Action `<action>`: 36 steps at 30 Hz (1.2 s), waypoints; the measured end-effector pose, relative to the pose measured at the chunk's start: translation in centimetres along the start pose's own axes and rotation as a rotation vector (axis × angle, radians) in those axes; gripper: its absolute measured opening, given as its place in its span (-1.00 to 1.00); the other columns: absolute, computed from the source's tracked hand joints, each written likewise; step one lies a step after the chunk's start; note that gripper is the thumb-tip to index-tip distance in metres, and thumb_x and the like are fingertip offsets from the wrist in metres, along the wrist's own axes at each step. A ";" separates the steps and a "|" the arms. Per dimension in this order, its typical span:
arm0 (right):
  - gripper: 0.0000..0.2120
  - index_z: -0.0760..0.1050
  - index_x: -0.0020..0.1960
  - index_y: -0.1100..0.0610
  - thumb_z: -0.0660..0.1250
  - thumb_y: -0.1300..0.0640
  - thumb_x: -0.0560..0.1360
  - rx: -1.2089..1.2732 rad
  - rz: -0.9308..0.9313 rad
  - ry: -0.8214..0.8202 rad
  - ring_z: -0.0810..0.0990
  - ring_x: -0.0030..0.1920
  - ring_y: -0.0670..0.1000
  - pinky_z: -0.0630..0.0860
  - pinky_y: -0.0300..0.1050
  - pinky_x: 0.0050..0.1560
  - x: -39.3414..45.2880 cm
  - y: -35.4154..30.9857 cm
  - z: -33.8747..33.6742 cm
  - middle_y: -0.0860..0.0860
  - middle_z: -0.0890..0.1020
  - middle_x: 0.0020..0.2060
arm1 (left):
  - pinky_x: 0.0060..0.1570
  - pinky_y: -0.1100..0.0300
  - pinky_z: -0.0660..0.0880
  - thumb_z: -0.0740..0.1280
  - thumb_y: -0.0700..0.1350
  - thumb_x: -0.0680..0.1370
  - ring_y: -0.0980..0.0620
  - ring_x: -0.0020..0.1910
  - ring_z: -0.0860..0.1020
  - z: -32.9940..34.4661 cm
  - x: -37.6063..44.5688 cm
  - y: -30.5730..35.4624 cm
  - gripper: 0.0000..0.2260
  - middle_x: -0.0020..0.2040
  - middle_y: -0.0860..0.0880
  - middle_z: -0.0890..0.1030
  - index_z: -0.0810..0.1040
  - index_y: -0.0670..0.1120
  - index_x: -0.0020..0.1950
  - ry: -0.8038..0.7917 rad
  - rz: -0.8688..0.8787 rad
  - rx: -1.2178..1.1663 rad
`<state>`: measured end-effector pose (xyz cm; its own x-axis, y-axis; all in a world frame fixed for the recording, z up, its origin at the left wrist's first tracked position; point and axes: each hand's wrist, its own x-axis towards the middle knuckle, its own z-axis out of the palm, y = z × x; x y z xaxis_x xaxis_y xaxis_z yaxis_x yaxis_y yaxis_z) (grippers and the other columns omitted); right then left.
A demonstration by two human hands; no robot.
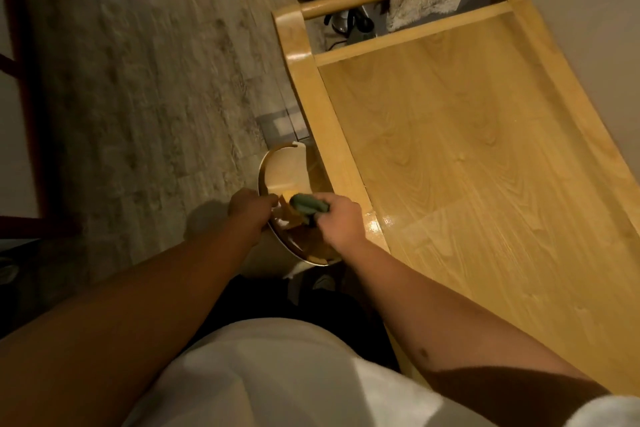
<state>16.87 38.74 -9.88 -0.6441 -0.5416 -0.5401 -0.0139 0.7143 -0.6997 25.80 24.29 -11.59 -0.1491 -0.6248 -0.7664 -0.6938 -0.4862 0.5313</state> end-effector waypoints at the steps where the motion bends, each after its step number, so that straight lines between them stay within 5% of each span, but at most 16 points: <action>1: -0.61 0.64 0.17 -0.03 0.32 0.30 0.42 0.083 0.050 0.026 0.62 -0.04 0.03 0.53 -0.16 -0.01 0.4 -0.4 0.0 0.02 0.70 0.02 | 0.08 -0.19 0.61 0.45 -0.18 0.44 -0.24 0.00 0.62 -0.5 0.4 0.2 -0.87 0.02 -0.25 0.63 0.54 -0.12 -0.07 0.006 0.006 0.005; 6: -0.63 0.66 0.12 0.01 0.35 0.35 0.42 0.301 0.154 0.009 0.66 0.00 0.08 0.61 0.08 0.09 1.6 -2.2 -1.3 0.05 0.71 -0.04 | 0.08 -0.19 0.62 0.45 -0.18 0.41 -0.27 0.03 0.64 -3.0 2.1 1.8 -0.62 0.07 -0.28 0.64 0.57 -0.25 0.19 -0.076 -0.029 -0.019; 8: -0.63 0.66 0.07 -0.01 0.34 0.38 0.43 0.370 0.173 0.032 0.67 0.00 0.14 0.62 0.12 0.09 1.6 -2.8 -1.8 0.08 0.70 -0.06 | -0.16 -0.01 0.66 0.46 -0.15 0.38 -0.19 -0.13 0.67 -3.9 2.8 2.5 -0.65 -0.06 -0.24 0.66 0.60 -0.25 0.13 -0.088 -0.010 -0.012; 10: -0.62 0.65 0.02 -0.04 0.32 0.40 0.44 0.479 0.195 0.088 0.68 0.00 0.18 0.64 0.11 0.03 1.7 -3.5 -2.7 0.11 0.70 -0.07 | -0.50 0.24 0.48 0.45 -0.17 0.43 -0.05 -0.40 0.59 -4.4 3.2 3.4 -0.81 -0.22 -0.17 0.61 0.58 -0.21 -0.02 -0.073 0.010 -0.030; 12: -0.63 0.64 0.00 -0.03 0.30 0.41 0.46 0.623 0.224 0.145 0.69 -0.03 0.19 0.65 0.05 -0.08 2.0 -4.2 -3.9 0.13 0.71 -0.09 | -0.44 0.22 0.43 0.43 -0.24 0.45 -0.05 -0.38 0.53 -4.7 3.7 4.2 -0.87 -0.21 -0.18 0.54 0.49 -0.17 -0.10 -0.077 -0.007 -0.098; 15: -0.65 0.60 0.10 0.03 0.26 0.41 0.50 0.819 0.251 0.228 0.72 -0.09 0.18 0.66 0.14 -0.08 3.0 -5.0 -6.6 0.22 0.68 0.01 | -0.19 0.04 0.44 0.43 -0.30 0.45 -0.10 -0.20 0.52 -4.8 4.5 5.3 -0.79 -0.16 -0.22 0.53 0.50 -0.21 0.04 -0.103 -0.032 -0.206; 18: -0.60 0.51 0.22 -0.01 0.21 0.40 0.53 1.005 0.204 0.339 0.72 -0.08 0.17 0.67 0.13 -0.17 5.1 -5.5 -10.5 0.19 0.59 0.11 | -0.43 0.21 0.43 0.46 -0.21 0.46 -0.03 -0.39 0.52 -5.1 5.4 6.1 -0.74 -0.28 -0.14 0.55 0.55 -0.27 0.09 -0.053 0.013 -0.092; 20: -0.54 0.49 0.30 -0.01 0.22 0.40 0.52 0.879 0.136 0.464 0.66 0.08 0.14 0.66 0.01 -0.11 7.4 -5.0 -13.6 0.13 0.56 0.18 | -0.40 0.20 0.57 0.46 -0.17 0.46 -0.06 -0.28 0.63 -5.3 6.2 6.6 -0.70 -0.18 -0.16 0.64 0.59 -0.26 0.14 -0.035 0.038 -0.018; 21: -0.50 0.45 0.37 0.02 0.22 0.40 0.51 0.728 0.109 0.526 0.60 0.18 0.16 0.64 0.04 0.01 8.7 -4.4 -15.3 0.14 0.54 0.25 | -0.19 0.07 0.66 0.46 -0.15 0.46 -0.13 -0.13 0.66 -5.4 6.6 6.8 -0.66 -0.05 -0.19 0.66 0.58 -0.23 0.20 -0.049 0.027 -0.006; 23: -0.43 0.36 0.47 0.05 0.21 0.35 0.49 0.339 0.096 0.627 0.48 0.34 0.14 0.50 0.11 0.30 11.1 -3.0 -18.4 0.12 0.47 0.37 | 0.11 -0.16 0.61 0.45 -0.14 0.49 -0.22 0.10 0.62 -5.6 7.2 6.9 -0.62 0.15 -0.20 0.62 0.52 -0.17 0.28 -0.066 -0.015 -0.007; 25: -0.40 0.29 0.51 0.04 0.19 0.33 0.49 0.020 0.123 0.658 0.39 0.41 0.13 0.32 0.05 0.45 12.5 -1.1 -20.4 0.11 0.43 0.42 | 0.14 -0.19 0.59 0.45 -0.10 0.51 -0.21 0.14 0.60 -5.6 7.4 7.1 -0.64 0.21 -0.16 0.60 0.49 -0.08 0.28 -0.074 -0.039 -0.027; 29: -0.25 0.12 0.57 0.08 0.21 0.41 0.43 -0.482 0.203 0.477 0.21 0.49 0.31 0.27 0.18 0.42 13.3 3.3 -19.8 0.21 0.17 0.55 | 0.05 -0.17 0.62 0.54 -0.04 0.41 -0.14 0.05 0.63 -5.2 7.2 7.2 -0.70 0.12 -0.08 0.62 0.46 0.08 -0.02 -0.047 -0.039 -0.071; 36: -0.23 0.04 0.59 0.05 0.22 0.37 0.47 -0.600 0.101 0.400 0.22 0.50 0.29 0.41 0.26 0.30 12.4 1.2 -14.5 0.18 0.07 0.58 | 0.03 -0.11 0.62 0.54 0.04 0.43 -0.14 0.03 0.63 -4.9 7.0 7.7 -0.73 0.04 -0.11 0.63 0.48 0.03 -0.05 0.001 0.005 -0.059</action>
<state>-2.28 39.29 -10.65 -0.8932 -0.3386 -0.2958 -0.2828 0.9346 -0.2160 22.86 13.11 -11.08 -0.1520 -0.6279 -0.7633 -0.6500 -0.5182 0.5558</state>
